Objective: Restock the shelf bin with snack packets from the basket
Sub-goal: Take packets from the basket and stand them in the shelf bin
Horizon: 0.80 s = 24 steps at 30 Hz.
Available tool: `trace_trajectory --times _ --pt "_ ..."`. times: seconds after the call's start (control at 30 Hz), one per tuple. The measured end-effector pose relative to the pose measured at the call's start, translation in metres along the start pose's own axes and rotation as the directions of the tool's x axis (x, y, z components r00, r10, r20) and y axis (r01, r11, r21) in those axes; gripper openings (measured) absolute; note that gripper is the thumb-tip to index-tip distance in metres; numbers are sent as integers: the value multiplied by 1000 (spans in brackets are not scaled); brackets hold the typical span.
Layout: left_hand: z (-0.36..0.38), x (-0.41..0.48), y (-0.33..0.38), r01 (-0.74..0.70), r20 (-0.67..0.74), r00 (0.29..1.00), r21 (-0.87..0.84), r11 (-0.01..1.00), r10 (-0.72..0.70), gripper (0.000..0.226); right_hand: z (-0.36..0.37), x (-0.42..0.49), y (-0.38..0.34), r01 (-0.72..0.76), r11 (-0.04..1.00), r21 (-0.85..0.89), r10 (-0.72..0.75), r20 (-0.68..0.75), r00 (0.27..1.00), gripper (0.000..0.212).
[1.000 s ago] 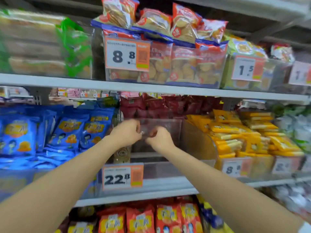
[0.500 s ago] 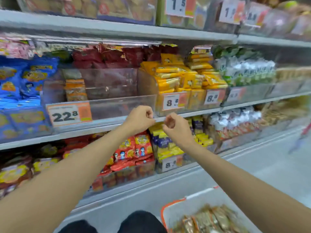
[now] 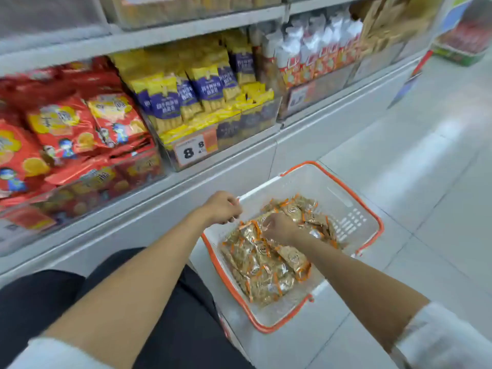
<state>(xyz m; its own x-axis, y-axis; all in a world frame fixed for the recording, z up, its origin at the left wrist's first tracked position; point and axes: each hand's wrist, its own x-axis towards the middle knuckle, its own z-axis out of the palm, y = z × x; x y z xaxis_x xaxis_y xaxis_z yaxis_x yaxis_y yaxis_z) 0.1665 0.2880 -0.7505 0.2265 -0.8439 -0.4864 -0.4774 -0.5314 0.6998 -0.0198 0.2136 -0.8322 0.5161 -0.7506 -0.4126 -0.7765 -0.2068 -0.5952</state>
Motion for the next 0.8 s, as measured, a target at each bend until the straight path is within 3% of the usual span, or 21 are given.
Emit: trace_trajectory --times 0.1,0.2,0.27,0.33,0.4,0.43,0.5,0.53,0.63,0.7,0.77,0.8 --pt "17 14 -20 69 40 997 11 998 -70 13 41 6 51 -158 963 -217 198 177 964 26" --pt "20 25 -24 80 44 996 24 996 -81 11 86 5 85 -280 923 -264 354 296 887 66" --pt "21 30 -22 66 54 996 15 998 -67 11 107 -7 89 -363 916 -172 401 342 850 86" --pt "23 31 -20 40 69 997 19 999 -42 13 127 -19 87 -467 884 -1 420 438 794 93" --pt "25 32 -20 36 90 995 11 999 -37 12 148 -22 94 -654 719 234 472 526 707 112" --pt "26 32 -20 42 105 994 -3 999 -41 12 154 -19 96 -686 683 249 519 495 697 109" --pt "28 33 -21 45 129 991 -3 999 -44 14 172 -7 116 -629 738 243 565 286 774 103" --pt "29 34 -21 40 139 989 7 999 -41 14 167 -7 110 -642 741 194 598 243 764 108" --pt "31 33 -22 34 154 987 16 999 -36 9 161 -4 93 -688 670 278 595 352 722 106" --pt "31 32 -20 24 159 987 19 1000 -26 8 160 -2 87 -728 642 239 622 393 677 77" --pt "29 31 -20 24 154 988 1 1000 -24 11 152 -8 82 -685 712 156 559 463 687 41" --pt "28 32 -20 26 150 988 -5 1000 -24 12 151 -7 90 -729 659 186 593 468 655 30"
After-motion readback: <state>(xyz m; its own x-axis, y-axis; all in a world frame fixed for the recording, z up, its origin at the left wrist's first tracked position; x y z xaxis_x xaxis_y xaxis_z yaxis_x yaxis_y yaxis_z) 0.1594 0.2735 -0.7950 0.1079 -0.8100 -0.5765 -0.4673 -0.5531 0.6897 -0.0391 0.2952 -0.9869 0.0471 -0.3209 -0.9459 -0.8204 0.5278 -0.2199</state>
